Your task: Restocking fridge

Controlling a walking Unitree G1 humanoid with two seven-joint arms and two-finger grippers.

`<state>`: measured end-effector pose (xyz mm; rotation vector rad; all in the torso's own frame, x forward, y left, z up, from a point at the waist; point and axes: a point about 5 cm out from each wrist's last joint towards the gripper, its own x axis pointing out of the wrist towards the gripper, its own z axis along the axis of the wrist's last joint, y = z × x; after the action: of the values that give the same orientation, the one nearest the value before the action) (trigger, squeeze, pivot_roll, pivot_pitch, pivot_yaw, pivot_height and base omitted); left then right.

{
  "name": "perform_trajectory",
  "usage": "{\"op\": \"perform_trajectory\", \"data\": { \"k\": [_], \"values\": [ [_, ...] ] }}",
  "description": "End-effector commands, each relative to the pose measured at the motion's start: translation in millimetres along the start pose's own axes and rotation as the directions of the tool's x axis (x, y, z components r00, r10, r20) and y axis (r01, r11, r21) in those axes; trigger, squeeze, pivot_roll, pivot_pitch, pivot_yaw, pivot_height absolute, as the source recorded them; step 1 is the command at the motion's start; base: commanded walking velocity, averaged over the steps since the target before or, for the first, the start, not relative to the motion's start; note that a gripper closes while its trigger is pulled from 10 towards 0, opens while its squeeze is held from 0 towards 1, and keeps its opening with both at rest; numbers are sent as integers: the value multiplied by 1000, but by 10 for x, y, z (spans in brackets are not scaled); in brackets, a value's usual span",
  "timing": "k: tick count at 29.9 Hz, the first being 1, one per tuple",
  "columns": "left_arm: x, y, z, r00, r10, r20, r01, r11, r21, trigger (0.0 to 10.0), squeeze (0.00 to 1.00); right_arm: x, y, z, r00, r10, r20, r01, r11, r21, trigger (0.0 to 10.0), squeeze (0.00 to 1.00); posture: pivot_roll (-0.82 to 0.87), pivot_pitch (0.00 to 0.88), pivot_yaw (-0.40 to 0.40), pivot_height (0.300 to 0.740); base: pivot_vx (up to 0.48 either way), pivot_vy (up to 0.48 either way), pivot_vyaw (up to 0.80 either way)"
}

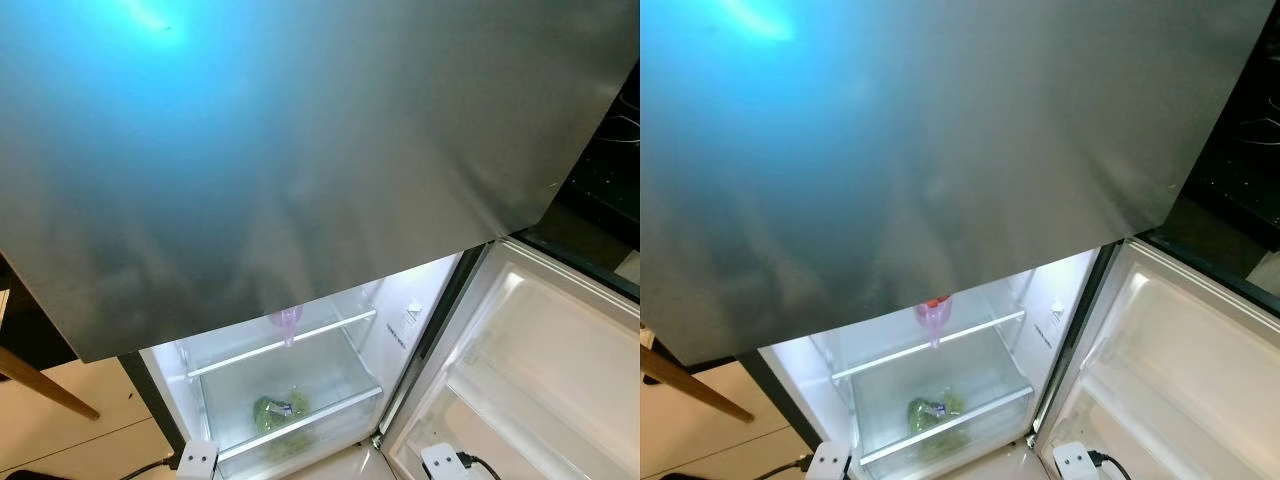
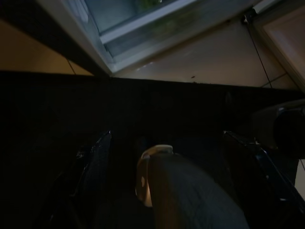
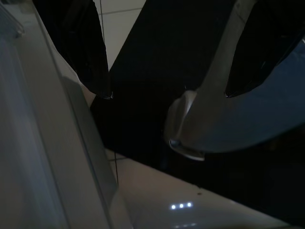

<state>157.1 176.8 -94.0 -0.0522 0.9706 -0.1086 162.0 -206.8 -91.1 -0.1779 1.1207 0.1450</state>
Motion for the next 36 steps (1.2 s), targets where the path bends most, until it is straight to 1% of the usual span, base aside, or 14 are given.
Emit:
{"op": "perform_trajectory", "data": {
  "k": [1,6,7,9,11,12,14,16,18,25,26,29,33,36],
  "values": [
    [-7,12,-15,1000,5,-2,-5,1000,17,10000,0,2,12,-7,1000,-4,-1,4,1000,23,10000,0,7,30,-46,740,0,0,0],
    [-28,57,-70,1000,17,-22,-17,1000,18,10000,0,-1,-67,113,998,-44,39,41,996,81,10000,0,-19,40,-16,740,0,0,0],
    [-28,57,-70,1000,17,-22,-17,1000,18,10000,0,-1,-67,113,998,-44,39,41,996,81,10000,0,-19,40,-16,740,0,0,0],
    [-64,164,-102,999,22,-34,-21,999,44,10000,0,8,-28,200,995,-46,83,39,996,79,10000,0,-38,31,-6,740,0,0,0],
    [-64,164,-102,999,22,-34,-21,999,44,10000,0,8,-28,200,995,-46,83,39,996,79,10000,0,-38,31,-6,740,0,0,0],
    [-67,234,-37,999,31,-24,-29,997,68,10000,0,22,55,218,997,-16,81,13,999,32,10000,0,-21,61,-43,740,0,0,0],
    [-53,269,52,999,54,-3,-54,996,68,10000,0,27,89,195,998,4,61,-4,1000,-12,10000,0,-18,67,-44,740,0,0,0],
    [-49,292,101,997,78,27,-78,997,-9,10000,0,28,116,121,999,7,34,-5,999,-52,10000,0,-69,31,-14,740,0,0,0],
    [-49,297,114,996,83,38,-82,996,-40,10000,0,27,124,87,1000,6,23,-4,998,-64,10000,0,-76,35,-12,740,0,0,0],
    [13,41,87,1000,18,15,-18,1000,1,10000,0,-6,24,-114,999,-34,-11,34,998,48,10000,0,-80,51,-11,740,0,0,0],
    [13,41,87,1000,18,15,-18,1000,1,10000,0,-6,24,-114,999,-34,-11,34,998,48,10000,0,-80,51,-11,740,0,0,0],
    [25,-60,57,999,-41,-9,41,996,73,10000,0,-15,-14,-145,998,-64,-7,65,989,136,10000,0,-83,43,-3,740,0,0,0],
    [7,-19,2,999,-33,-34,35,996,87,10000,0,-13,1,-149,998,-64,-8,65,989,129,10000,0,-72,45,-15,740,0,0,0],
    [-4,51,11,1000,-4,-27,6,998,69,10000,0,-9,43,-163,999,-32,-27,32,999,12,10000,0,-46,38,-34,740,0,0,0]
  ]
}}
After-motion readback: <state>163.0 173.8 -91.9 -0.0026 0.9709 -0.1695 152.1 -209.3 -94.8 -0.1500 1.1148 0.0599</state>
